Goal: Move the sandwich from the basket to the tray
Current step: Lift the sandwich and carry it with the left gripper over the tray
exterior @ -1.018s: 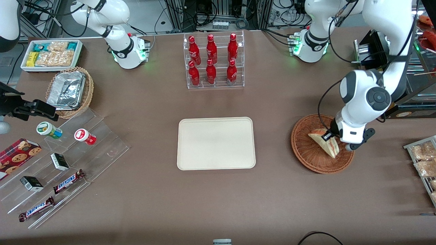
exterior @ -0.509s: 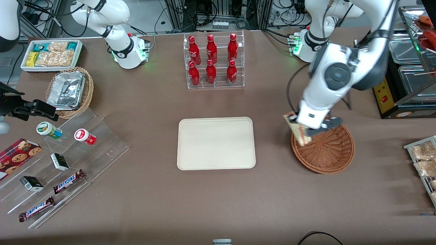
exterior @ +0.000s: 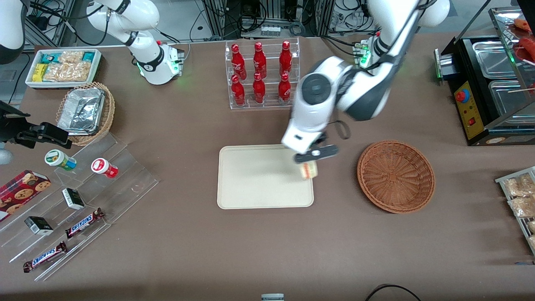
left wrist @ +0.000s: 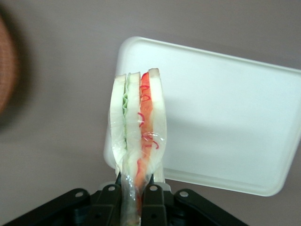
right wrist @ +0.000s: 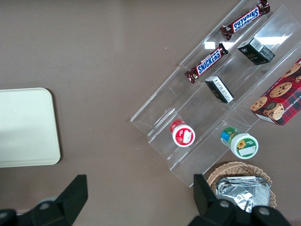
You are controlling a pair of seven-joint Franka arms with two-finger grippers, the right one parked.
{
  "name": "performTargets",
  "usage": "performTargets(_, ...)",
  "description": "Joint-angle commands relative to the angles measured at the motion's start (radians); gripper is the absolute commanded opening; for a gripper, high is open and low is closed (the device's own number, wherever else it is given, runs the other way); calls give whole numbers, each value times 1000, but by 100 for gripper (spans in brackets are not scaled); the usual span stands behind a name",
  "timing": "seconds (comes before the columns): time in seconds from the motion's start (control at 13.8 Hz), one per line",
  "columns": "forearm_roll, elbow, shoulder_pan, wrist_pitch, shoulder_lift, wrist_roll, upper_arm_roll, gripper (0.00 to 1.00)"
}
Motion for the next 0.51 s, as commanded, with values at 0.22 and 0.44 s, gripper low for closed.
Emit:
performTargets(0.22, 17, 230, -111, -3, 221, -17, 17, 0)
performTargets(0.44, 60, 270, -144, -1, 293, -14, 17, 0)
